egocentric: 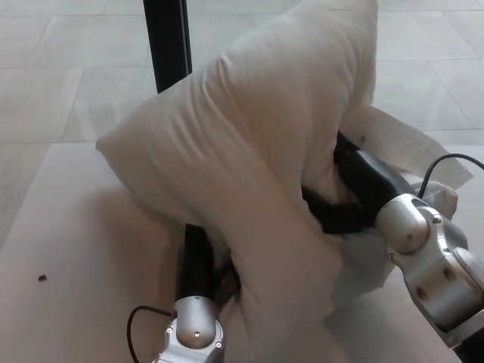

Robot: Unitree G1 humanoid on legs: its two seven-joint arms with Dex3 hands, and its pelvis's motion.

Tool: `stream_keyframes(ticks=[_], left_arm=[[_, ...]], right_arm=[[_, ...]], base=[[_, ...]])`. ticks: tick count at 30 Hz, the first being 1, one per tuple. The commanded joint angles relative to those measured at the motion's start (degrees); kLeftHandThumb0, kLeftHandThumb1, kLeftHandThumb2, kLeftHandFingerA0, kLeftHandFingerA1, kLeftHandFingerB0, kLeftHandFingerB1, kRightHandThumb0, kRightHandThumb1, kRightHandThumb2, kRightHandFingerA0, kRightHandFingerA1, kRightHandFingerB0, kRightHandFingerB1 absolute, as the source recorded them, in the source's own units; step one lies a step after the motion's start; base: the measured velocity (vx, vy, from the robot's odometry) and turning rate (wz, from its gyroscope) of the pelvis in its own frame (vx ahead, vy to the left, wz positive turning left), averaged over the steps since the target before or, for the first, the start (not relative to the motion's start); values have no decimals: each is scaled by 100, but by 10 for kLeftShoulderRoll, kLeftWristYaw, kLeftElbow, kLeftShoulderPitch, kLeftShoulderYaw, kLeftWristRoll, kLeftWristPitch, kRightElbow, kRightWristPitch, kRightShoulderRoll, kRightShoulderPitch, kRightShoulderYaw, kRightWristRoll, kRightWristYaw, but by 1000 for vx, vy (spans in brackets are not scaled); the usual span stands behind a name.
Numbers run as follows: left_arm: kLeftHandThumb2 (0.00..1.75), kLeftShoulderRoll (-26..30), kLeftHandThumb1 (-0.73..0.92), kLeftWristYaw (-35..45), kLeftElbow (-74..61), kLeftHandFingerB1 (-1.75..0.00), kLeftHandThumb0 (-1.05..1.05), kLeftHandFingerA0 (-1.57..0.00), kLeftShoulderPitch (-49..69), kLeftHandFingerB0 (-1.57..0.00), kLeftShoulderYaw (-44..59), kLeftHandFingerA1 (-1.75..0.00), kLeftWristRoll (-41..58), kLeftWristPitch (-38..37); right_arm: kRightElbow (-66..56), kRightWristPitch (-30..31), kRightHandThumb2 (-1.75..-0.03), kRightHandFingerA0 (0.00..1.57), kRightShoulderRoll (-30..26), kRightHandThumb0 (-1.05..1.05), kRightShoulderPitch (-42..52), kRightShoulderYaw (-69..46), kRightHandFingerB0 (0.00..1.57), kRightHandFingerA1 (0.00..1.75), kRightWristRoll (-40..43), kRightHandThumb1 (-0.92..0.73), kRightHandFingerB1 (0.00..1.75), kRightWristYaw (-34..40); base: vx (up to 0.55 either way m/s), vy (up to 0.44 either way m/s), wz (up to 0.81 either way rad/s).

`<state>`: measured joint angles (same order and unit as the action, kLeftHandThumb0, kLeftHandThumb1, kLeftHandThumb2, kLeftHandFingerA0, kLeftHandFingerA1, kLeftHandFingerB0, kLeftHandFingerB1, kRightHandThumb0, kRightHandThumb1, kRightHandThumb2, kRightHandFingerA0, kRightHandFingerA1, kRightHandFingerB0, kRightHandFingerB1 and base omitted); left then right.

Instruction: The robot uses its left hand to press on the left side of the pillow kept in the middle of the desk and uses its right hand to lift up and the right side of the pillow and turn it over

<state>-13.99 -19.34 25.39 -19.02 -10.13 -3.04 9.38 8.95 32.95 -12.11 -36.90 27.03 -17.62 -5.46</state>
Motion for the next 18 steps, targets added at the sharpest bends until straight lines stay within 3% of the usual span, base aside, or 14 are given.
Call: stream_keyframes(ticks=[1, 2, 3, 4, 5, 6, 7, 9, 10, 11, 12, 13, 14, 18], left_arm=[[102, -148, 63, 118, 111, 0, -104, -28, 51, 0, -94, -70, 37, -24], [62, -127, 73, 128, 97, 0, -90, -37, 41, 0, -109, -101, 24, -13], [61, -119, 73, 132, 84, 0, -86, -37, 41, 0, -114, -98, 22, -7], [91, -103, 58, 130, 49, 0, -87, -57, 51, 0, -127, -102, 17, 13], [64, -88, 78, 130, 34, 0, -83, -44, 50, 0, -138, -95, 5, 23], [104, -55, 70, 142, 11, -2, -97, -24, 44, 0, -155, -68, -15, 34], [102, -10, 76, 140, 25, -11, -78, -36, 13, 0, -146, -75, -46, 39], [102, 2, 76, 133, 36, -11, -78, -36, 4, 0, -141, -75, -55, 37], [101, 1, 58, 160, 11, -33, -69, -34, 36, 0, -60, -79, 36, 24], [102, 25, 70, 175, -15, 0, -100, -26, 57, 0, -27, -68, 67, 25], [99, 48, 64, 186, -19, -3, -96, -13, 63, 0, -11, -59, 75, 19], [99, 53, 64, 191, -19, -3, -96, -13, 65, 0, -3, -59, 80, 16], [100, 64, 63, 178, -33, -3, -96, -15, 71, 0, 7, -58, 77, 29], [96, 106, 58, 180, -60, -5, -89, -14, 57, 0, 63, -54, 103, 44]], right_arm=[[30, -53, -73, 0, 115, -87, 65, 202, 6, 69, 59, -43, 57, -206], [10, -53, -58, 0, 103, -84, 61, 176, 1, 77, 71, -57, 50, -204], [7, -58, -89, 1, 102, -43, 63, 159, 0, 56, 82, -23, 54, -204], [-5, -44, -80, 32, 110, -85, 74, 103, 6, 82, 130, -45, 42, -207], [-18, -21, -81, 26, 112, -76, 74, 77, 4, 73, 149, -40, 48, -205], [-34, -2, -84, 10, 107, -81, 69, 48, 3, 66, 162, -44, 41, -202], [-62, 19, -87, 2, 82, -79, 55, -19, 2, 59, 191, -44, 34, -207], [-72, 30, -87, 2, 75, -79, 53, -38, 2, 59, 197, -44, 34, -210], [-75, 47, -90, 5, 56, -75, 38, -91, 1, 55, 211, -44, 30, -209], [-61, 49, -90, 0, 39, -83, 24, -138, 0, 50, 225, -48, 30, -211], [-53, 51, -91, 18, 24, -95, 15, -169, 6, 57, 234, -54, 27, -215], [-53, 53, -91, 18, 20, -95, 12, -180, 6, 57, 235, -54, 27, -218], [-48, 52, -91, 40, 4, -87, 14, -207, 6, 73, 244, -50, 27, -226], [-57, 68, -86, 39, -23, -76, 24, -296, 6, 69, 267, -48, 40, -212]], base=[[0, 0, 0], [0, 0, 0], [0, 0, 0], [0, 0, 0], [0, 0, 0], [0, 0, 0], [0, 0, 0], [0, 0, 0], [0, 0, 0], [0, 0, 0], [0, 0, 0], [0, 0, 0], [0, 0, 0], [0, 0, 0]])
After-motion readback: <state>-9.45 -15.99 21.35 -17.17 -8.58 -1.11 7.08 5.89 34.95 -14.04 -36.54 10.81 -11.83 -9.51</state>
